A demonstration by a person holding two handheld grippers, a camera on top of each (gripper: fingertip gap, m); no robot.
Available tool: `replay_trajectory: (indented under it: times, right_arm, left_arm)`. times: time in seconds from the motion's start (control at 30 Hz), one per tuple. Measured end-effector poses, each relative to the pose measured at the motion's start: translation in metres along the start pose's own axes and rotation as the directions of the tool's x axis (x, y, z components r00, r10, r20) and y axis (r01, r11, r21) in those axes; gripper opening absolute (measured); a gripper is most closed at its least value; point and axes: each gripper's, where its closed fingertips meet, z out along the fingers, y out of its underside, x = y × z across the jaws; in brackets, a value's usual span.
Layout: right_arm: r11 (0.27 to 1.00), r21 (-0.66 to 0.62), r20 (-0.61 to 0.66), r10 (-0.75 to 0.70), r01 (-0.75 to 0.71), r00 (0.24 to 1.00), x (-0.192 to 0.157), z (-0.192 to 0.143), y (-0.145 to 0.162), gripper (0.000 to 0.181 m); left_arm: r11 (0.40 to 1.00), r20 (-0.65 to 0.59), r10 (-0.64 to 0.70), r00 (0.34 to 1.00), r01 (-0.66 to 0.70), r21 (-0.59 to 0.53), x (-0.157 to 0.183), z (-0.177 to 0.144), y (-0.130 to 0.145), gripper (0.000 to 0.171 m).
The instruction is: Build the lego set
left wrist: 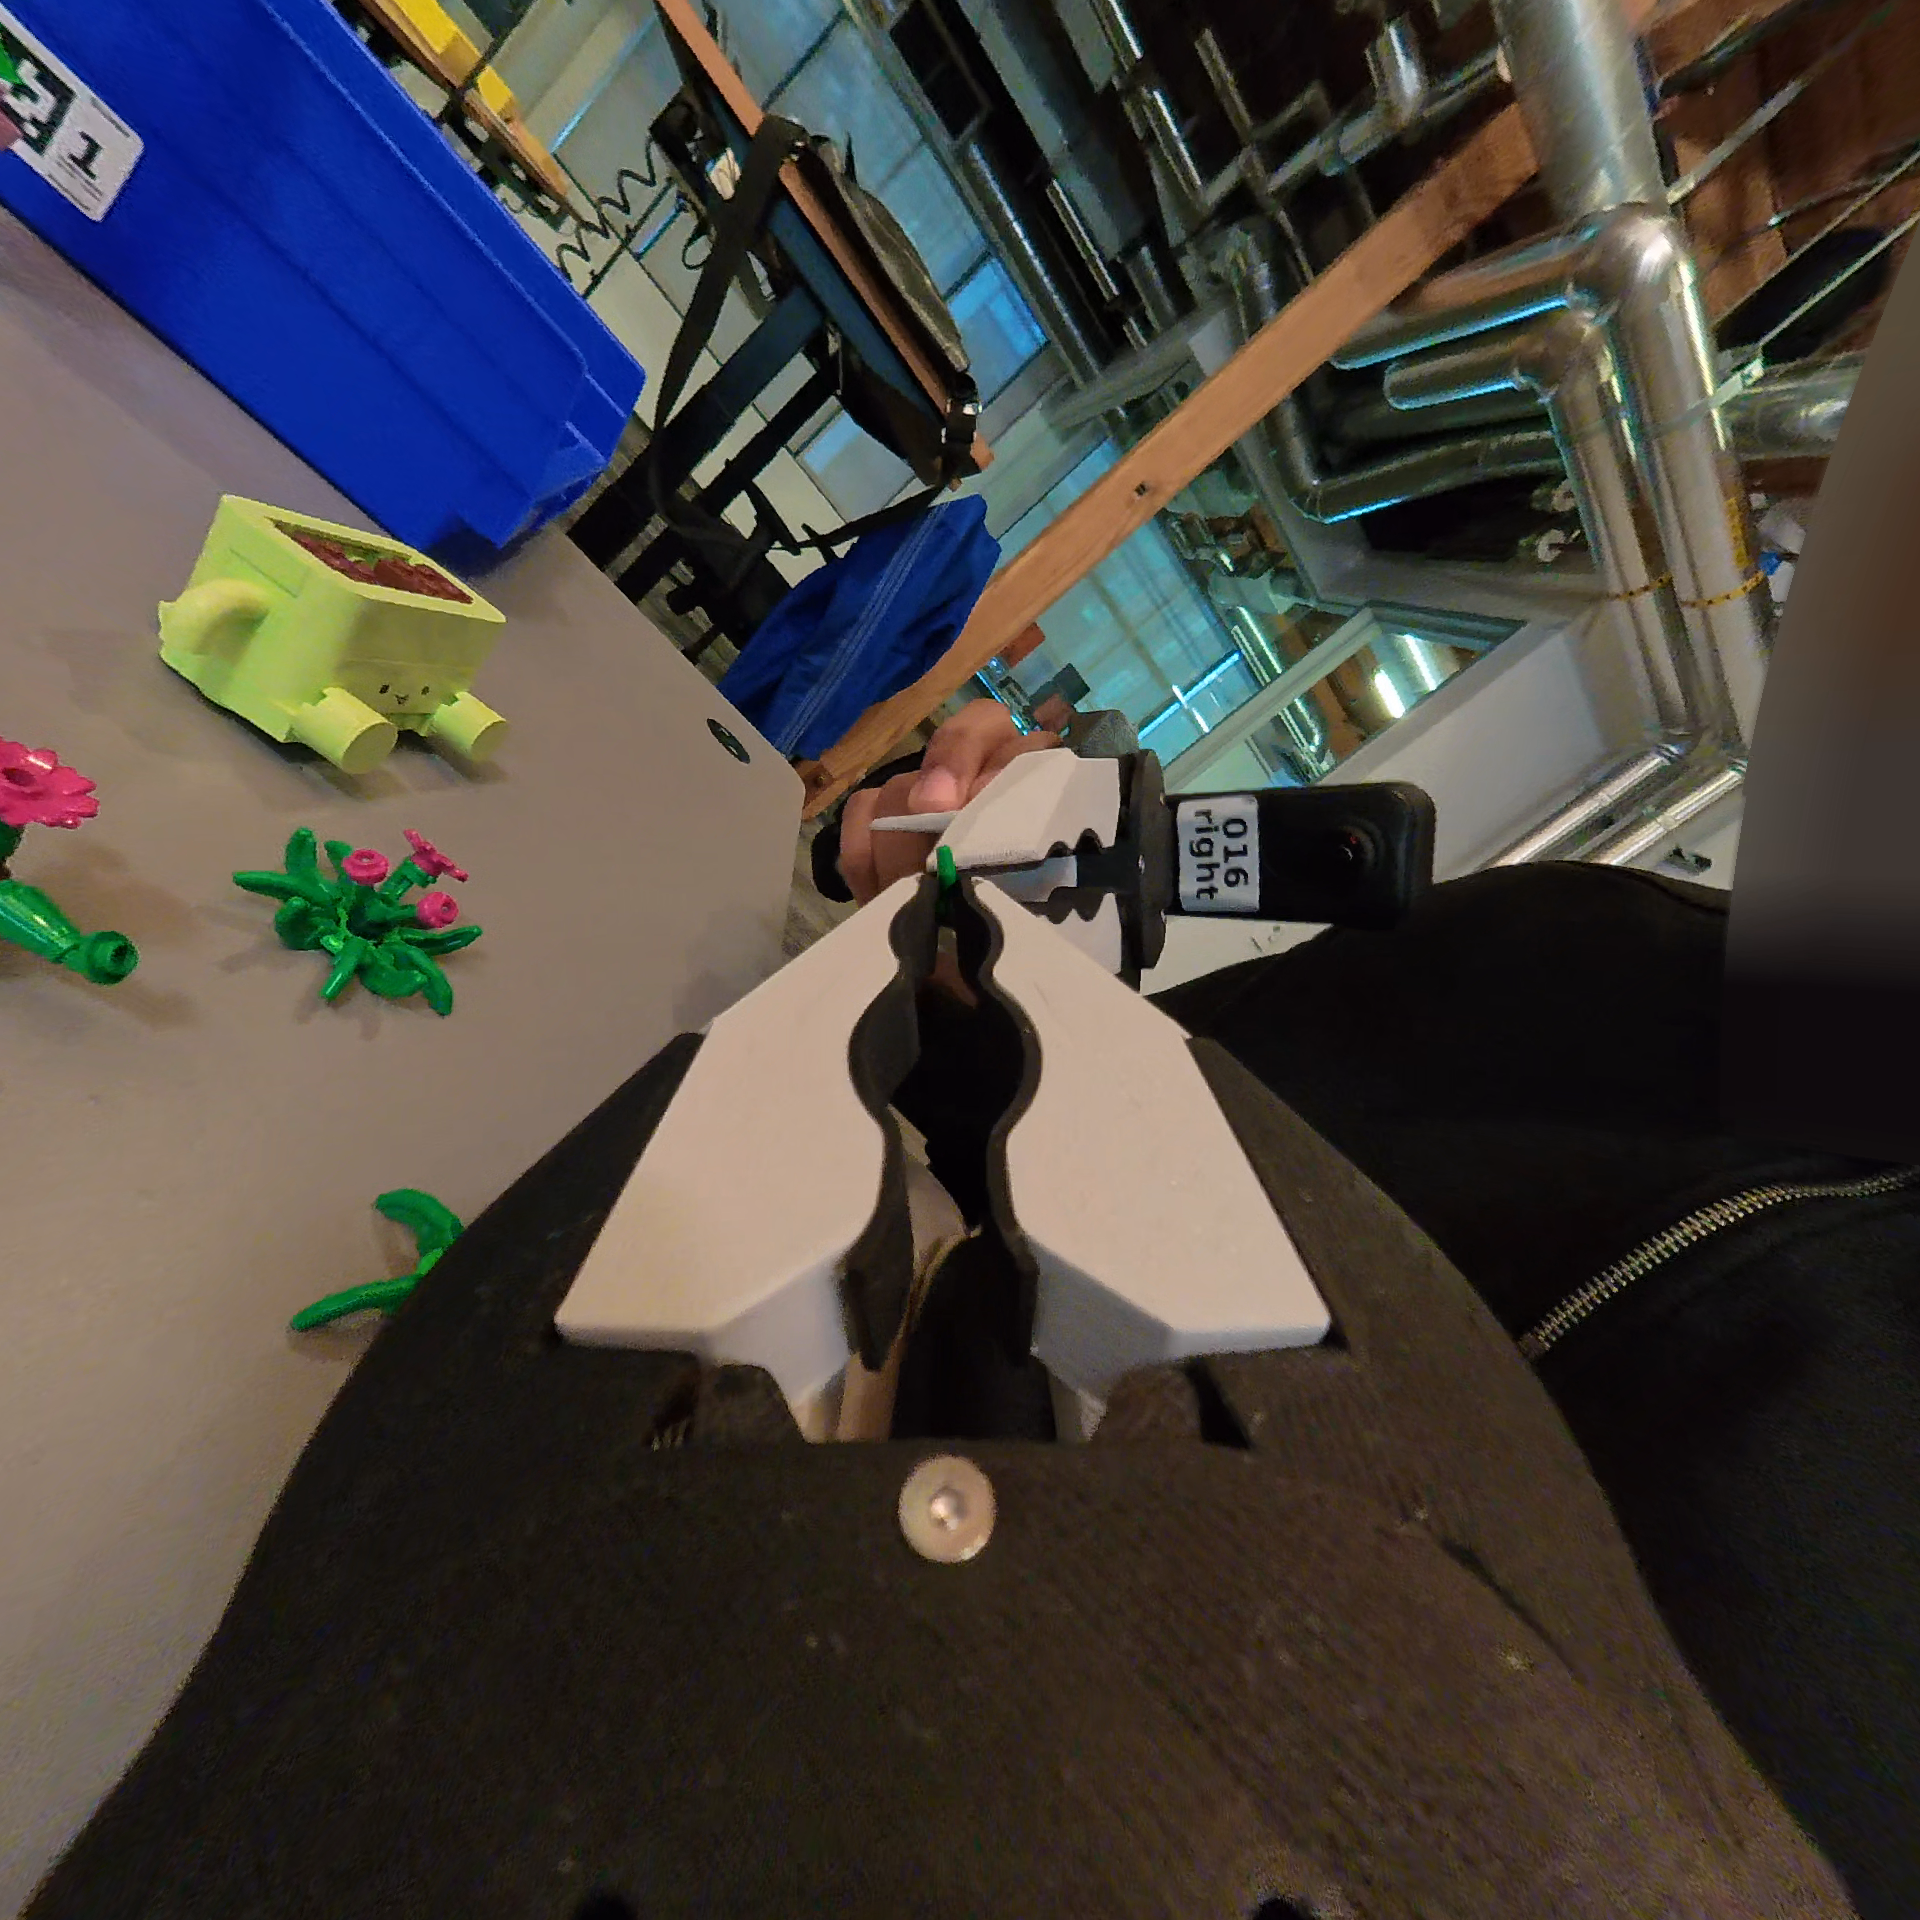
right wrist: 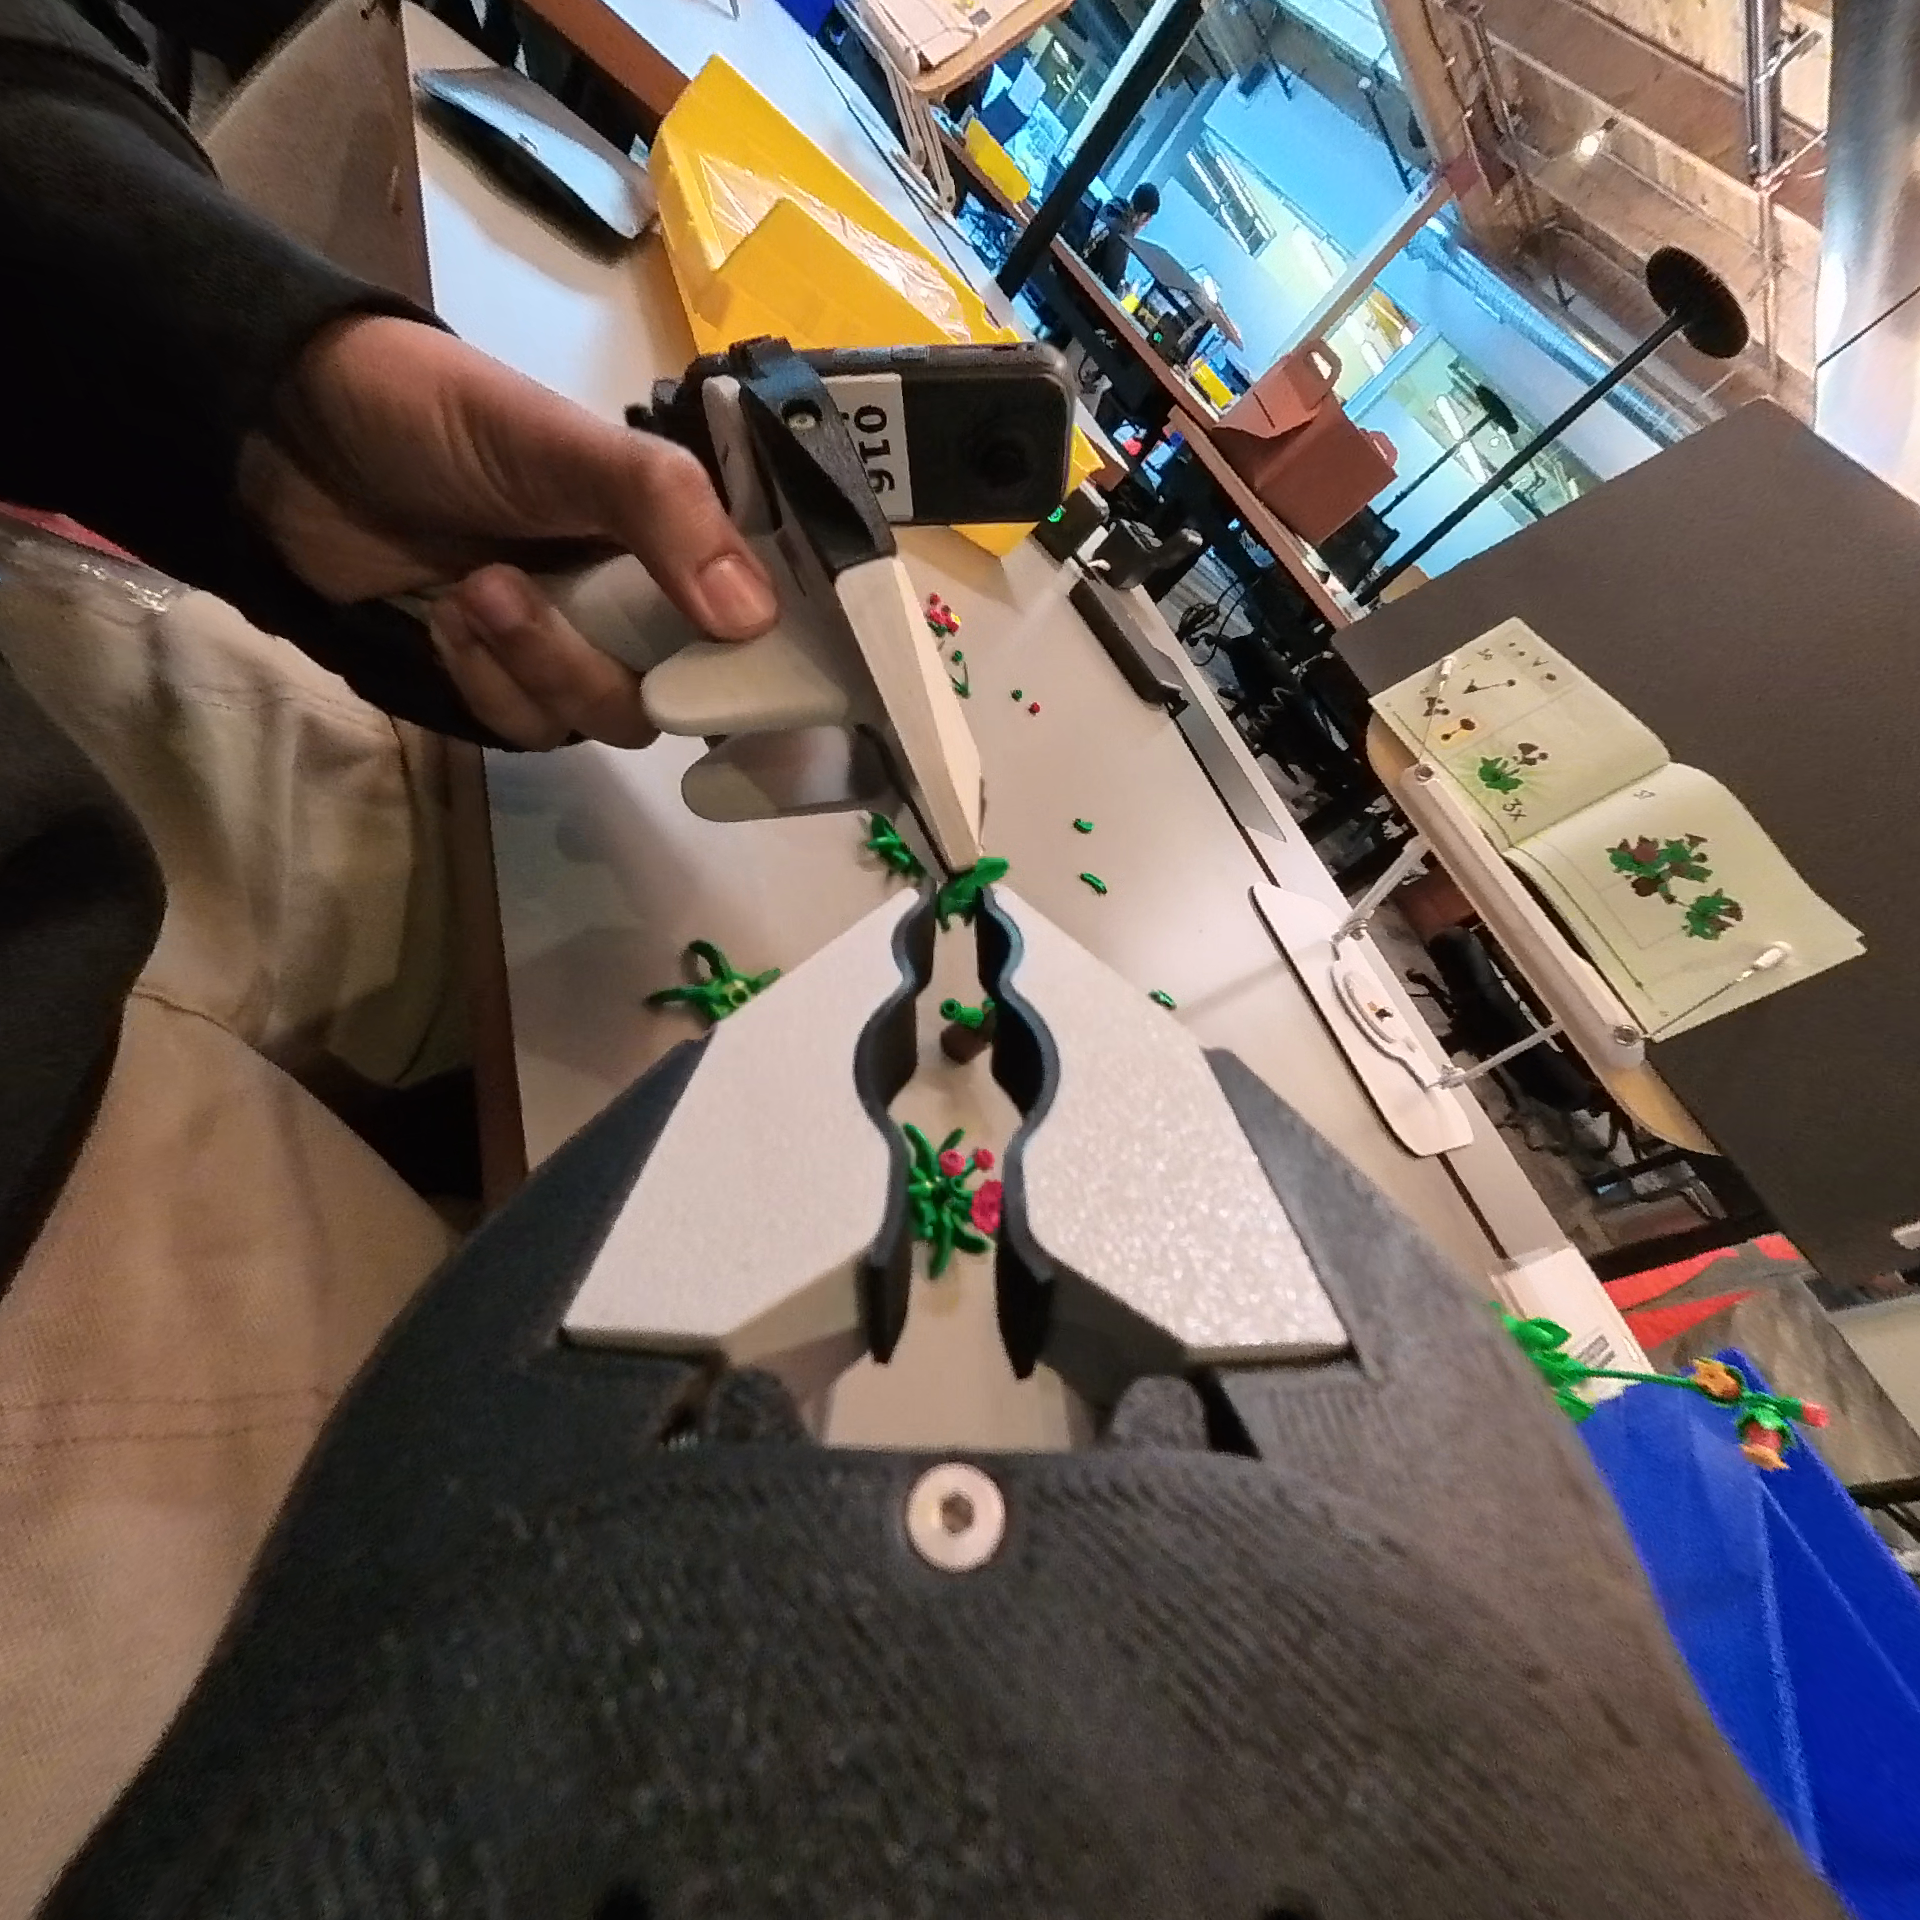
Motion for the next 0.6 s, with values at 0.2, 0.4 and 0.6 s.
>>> replay_trajectory:
  times: [0.2,0.4,0.6]
  right_arm:
    - [0.954,0.051,0.156,0.286,-0.297,0.945,-0.007,0.003,0.005,0.022]
    - [0.784,-0.014,0.168,0.613,-0.620,0.772,0.007,0.010,0.020,0.015]
    - [0.479,-0.022,0.257,0.851,-0.878,0.458,0.007,0.017,0.019,0.020]
  left_arm:
    - [0.995,0.075,0.094,0.993,-0.092,-0.023,-0.008,-0.007,0.000,0.000]
    - [0.808,0.413,0.589,0.695,-0.516,-0.283,-0.032,-0.017,-0.003,0.000]
    - [0.470,0.450,0.865,0.220,-0.666,-0.579,-0.038,-0.021,-0.005,0.001]
